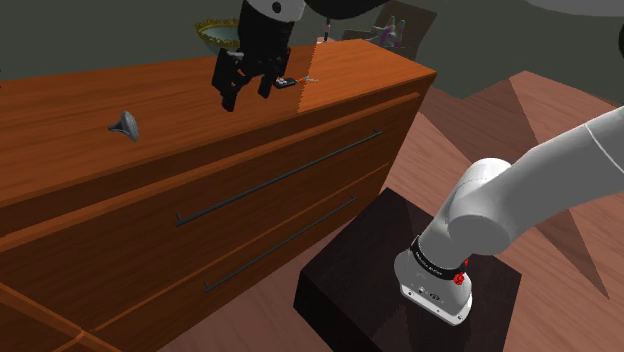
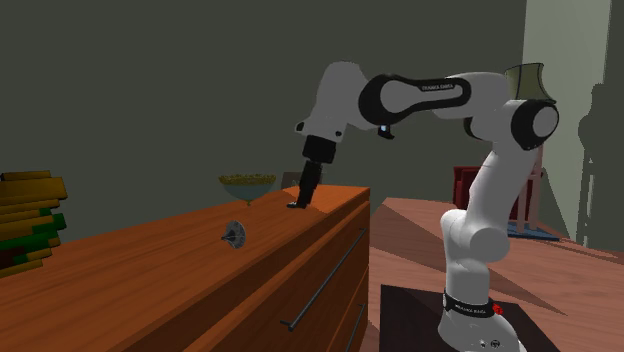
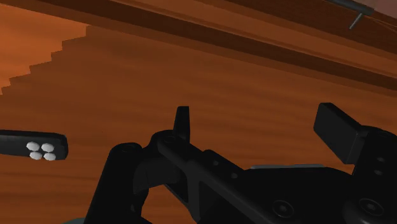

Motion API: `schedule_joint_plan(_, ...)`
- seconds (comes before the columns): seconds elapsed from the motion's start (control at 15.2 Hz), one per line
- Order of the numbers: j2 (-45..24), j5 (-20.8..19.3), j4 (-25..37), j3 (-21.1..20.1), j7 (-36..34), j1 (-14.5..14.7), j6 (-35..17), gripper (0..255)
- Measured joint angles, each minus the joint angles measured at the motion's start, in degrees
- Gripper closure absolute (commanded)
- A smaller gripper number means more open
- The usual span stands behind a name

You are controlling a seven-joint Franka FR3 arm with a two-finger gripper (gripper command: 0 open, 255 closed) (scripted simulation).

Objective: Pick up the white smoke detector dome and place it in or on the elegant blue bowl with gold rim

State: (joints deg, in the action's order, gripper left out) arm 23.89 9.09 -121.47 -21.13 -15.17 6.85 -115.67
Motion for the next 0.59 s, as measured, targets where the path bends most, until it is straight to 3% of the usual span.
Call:
schedule_joint_plan(0.33, -7.67, -3.42, 6.67, -5.51, -6.23, -0.11, -2.91, 0)
schedule_joint_plan(0.59, -14.77, -8.41, 13.40, -10.20, -12.57, 0.20, -4.03, 0)
